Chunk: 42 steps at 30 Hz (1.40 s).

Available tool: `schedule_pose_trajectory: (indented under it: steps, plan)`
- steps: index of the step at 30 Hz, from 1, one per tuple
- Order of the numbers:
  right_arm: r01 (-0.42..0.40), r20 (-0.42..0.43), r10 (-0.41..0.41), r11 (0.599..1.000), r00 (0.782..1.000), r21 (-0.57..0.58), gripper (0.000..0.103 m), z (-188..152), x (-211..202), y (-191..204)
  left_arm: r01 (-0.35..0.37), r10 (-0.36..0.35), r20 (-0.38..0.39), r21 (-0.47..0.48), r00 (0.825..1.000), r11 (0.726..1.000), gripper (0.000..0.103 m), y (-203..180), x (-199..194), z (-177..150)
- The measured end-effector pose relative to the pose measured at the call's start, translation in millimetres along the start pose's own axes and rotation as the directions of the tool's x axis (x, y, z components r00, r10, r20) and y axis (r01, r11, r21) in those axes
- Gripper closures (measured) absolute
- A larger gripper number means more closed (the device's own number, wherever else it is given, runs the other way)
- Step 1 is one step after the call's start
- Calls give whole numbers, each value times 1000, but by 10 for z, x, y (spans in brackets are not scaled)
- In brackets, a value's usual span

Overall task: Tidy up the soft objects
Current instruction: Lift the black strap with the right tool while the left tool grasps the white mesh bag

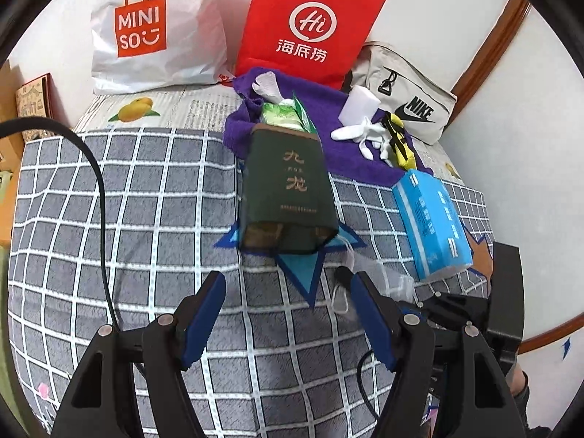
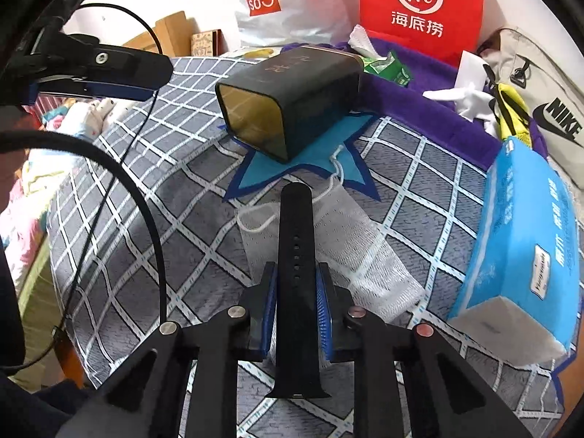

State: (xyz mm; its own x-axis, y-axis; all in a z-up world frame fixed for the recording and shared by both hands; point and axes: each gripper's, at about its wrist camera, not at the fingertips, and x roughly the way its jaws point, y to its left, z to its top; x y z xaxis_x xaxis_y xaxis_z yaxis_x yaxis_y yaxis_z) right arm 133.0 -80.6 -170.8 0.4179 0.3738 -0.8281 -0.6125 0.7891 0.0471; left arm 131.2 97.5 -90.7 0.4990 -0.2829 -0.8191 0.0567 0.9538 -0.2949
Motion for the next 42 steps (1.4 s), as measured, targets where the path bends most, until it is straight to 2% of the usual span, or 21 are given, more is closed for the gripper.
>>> schedule_pose_trajectory:
  steps: [7,11,16,20,22,28,30,31,32,36,40,42]
  plan:
    - [-12,24,11,999,1000,46,82,-44,-7,-30,17,-17,-20,12,1000,1000,34,14,75,-149]
    - [-23,44,20,997,999,72,82,-91,-146,-50,44,-42,-46,62,998,997,34,-84,196,-208]
    - [7,54,-13,995,998,95,82,-234,-368,-108,106,-98,-93,87,991,990,34,-226,450,-212]
    - [20,79,-32,989,996,148,82,-402,-597,-241,189,-176,-116,119,978,975,34,-401,656,-236]
    - [32,89,-48,985,995,170,82,-490,-692,-304,200,-185,-121,134,975,971,34,-467,731,-231]
    - [70,91,-97,962,991,263,82,-809,-924,-528,203,-177,-145,192,973,960,34,-684,921,-227]
    - [53,98,-85,955,992,293,82,-896,-994,-592,207,-178,-150,214,973,955,31,-742,945,-245]
    - [19,117,-60,947,991,321,82,-945,-1049,-652,204,-172,-155,228,973,952,30,-777,963,-255]
    - [5,129,-52,942,990,336,82,-973,-1082,-688,192,-157,-154,247,975,950,27,-823,975,-275]
    - [58,134,-114,930,984,363,82,-1035,-1171,-806,143,-102,-143,317,984,938,22,-957,1012,-333]
    - [61,132,-120,923,984,381,82,-1061,-1155,-893,87,-47,-117,361,992,928,17,-1054,1038,-376]
    - [59,130,-118,920,985,388,82,-1088,-1130,-919,68,-26,-113,384,993,921,11,-1090,1059,-399]
